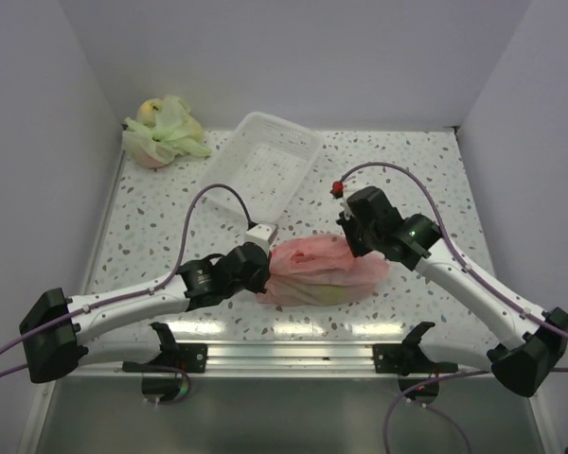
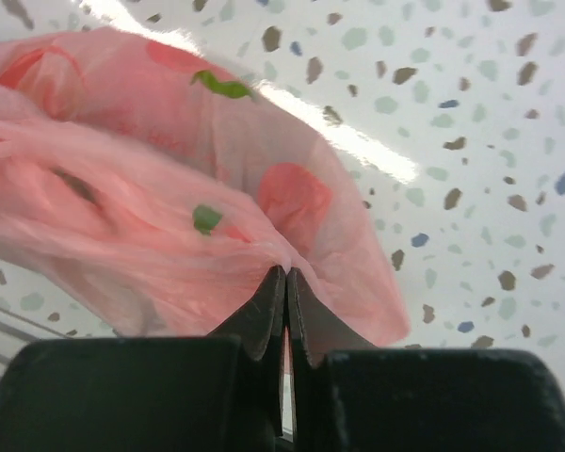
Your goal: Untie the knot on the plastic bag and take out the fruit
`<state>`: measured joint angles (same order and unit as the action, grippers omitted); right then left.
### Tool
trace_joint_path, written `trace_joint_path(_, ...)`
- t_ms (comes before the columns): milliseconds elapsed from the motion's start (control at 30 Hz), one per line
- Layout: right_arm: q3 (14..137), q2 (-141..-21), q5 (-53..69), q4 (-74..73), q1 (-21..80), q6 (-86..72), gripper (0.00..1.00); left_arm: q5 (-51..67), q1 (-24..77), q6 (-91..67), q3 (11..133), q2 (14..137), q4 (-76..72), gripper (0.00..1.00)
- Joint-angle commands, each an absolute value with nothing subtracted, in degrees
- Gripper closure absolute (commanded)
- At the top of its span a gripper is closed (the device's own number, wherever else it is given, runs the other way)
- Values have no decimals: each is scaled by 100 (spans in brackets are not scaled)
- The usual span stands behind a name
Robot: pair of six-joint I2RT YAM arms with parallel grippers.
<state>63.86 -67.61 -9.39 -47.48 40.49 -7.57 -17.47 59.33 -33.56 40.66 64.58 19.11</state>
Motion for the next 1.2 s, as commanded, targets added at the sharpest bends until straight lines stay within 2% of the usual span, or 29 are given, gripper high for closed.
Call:
trace_joint_path(0,6653,-6101,-2377,-4870,4025,-1238,100,-2135,5959,-4023,3955,6328,2355,100)
trace_joint_path(133,6094,-5205,-3234,-4449,3841,-2720,100,-2356,5959,-4639,3859,6267,2654,100)
trace_joint_path(300,5135,-4062,-2674,-3281,3806,-3726,100,-2347,5959,-4922,3832,6223,2663,100)
trace_joint_path(333,4828,-3982,-2367,-2730,3806,-3500,100,-2260,5959,-4904,3823,6162,2585,95)
trace_joint_path(400,4833,-4112,-1839,-2628,3806,-3218,100,-2136,5959,-4739,3814,6047,2392,82)
trace_joint_path(433,4886,-4209,-1680,-2732,3814,-2860,100,-2040,5959,-4668,3841,5873,2330,63)
trace_joint_path(500,4992,-4394,-1424,-2882,3806,-2603,100,-1969,5959,-4353,3972,5687,2172,33)
trace_joint_path(533,5010,-4377,-1372,-2918,3806,-2419,100,-1951,5959,-4255,4068,5565,2101,5)
trace_joint_path(567,5001,-4325,-1362,-2935,3806,-2365,100,-1960,5959,-4158,4356,5546,2127,0)
trace_joint_path(700,4922,-4140,-1293,-3023,3806,-2233,100,-2013,5959,-3465,5403,5896,2564,0)
trace_joint_path(867,4869,-4043,-1231,-3190,3806,-2171,100,-2066,5924,-2875,6712,7029,3093,0)
trace_joint_path(1167,4843,-3885,-1318,-3278,3806,-2153,100,-1696,5801,-2250,7392,8639,3217,0)
